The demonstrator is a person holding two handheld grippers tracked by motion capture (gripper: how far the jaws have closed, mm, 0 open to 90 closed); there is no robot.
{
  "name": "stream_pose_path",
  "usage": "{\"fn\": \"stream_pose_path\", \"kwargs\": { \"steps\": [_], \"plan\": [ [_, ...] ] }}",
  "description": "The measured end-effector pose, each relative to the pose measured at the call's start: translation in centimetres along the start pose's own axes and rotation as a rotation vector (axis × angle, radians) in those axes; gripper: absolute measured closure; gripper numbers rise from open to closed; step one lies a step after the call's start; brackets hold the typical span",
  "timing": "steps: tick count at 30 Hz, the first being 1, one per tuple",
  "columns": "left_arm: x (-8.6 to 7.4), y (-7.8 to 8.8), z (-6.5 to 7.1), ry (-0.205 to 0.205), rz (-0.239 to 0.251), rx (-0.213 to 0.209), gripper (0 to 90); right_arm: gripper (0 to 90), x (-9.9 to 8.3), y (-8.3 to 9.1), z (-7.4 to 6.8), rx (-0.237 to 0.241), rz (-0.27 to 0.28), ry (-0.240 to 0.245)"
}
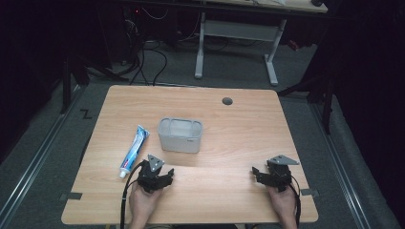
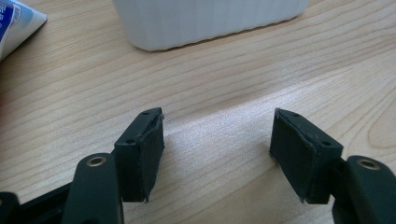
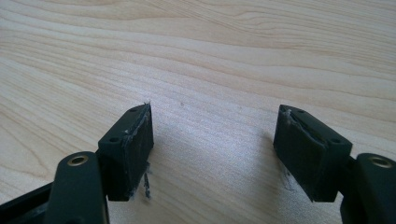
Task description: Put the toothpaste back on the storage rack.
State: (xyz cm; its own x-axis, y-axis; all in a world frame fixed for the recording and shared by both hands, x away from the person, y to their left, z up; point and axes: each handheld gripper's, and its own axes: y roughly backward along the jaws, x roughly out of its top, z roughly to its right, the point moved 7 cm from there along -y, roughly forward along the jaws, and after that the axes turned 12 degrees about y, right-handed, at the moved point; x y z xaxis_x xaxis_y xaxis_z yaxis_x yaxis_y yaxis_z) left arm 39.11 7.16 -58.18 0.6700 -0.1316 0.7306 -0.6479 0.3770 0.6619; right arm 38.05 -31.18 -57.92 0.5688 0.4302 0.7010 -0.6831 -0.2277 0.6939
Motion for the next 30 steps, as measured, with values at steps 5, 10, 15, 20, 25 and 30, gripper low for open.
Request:
{"fn": "stream_pose_path", "kwargs": {
  "steps": [5, 10, 15, 20, 25, 30],
  "plan": [
    [0.0, -0.01, 0.0, 0.001, -0.001, 0.001, 34.3, 28.7, 0.0, 0.0, 0.0, 0.0, 0.0, 0.0],
    [-0.01, -0.01, 0.0, -0.001, -0.003, -0.001, 33.1, 28.6, 0.0, 0.0, 0.0, 0.0, 0.0, 0.0],
    [-0.01, -0.01, 0.01, 0.0, -0.003, -0.002, 32.8, 28.8, 0.02, -0.03, 0.06, -0.003, 0.001, -0.002],
    [-0.01, -0.01, 0.01, -0.002, -0.005, -0.004, 32.3, 29.1, 0.04, -0.06, 0.1, -0.008, 0.0, -0.007],
    [-0.02, -0.02, 0.02, -0.002, -0.005, -0.005, 32.0, 29.1, 0.04, -0.07, 0.11, -0.01, 0.0, -0.009],
    [-0.02, -0.02, 0.03, -0.002, -0.006, -0.005, 31.7, 29.1, 0.05, -0.08, 0.12, -0.011, 0.0, -0.011]
  ]
}}
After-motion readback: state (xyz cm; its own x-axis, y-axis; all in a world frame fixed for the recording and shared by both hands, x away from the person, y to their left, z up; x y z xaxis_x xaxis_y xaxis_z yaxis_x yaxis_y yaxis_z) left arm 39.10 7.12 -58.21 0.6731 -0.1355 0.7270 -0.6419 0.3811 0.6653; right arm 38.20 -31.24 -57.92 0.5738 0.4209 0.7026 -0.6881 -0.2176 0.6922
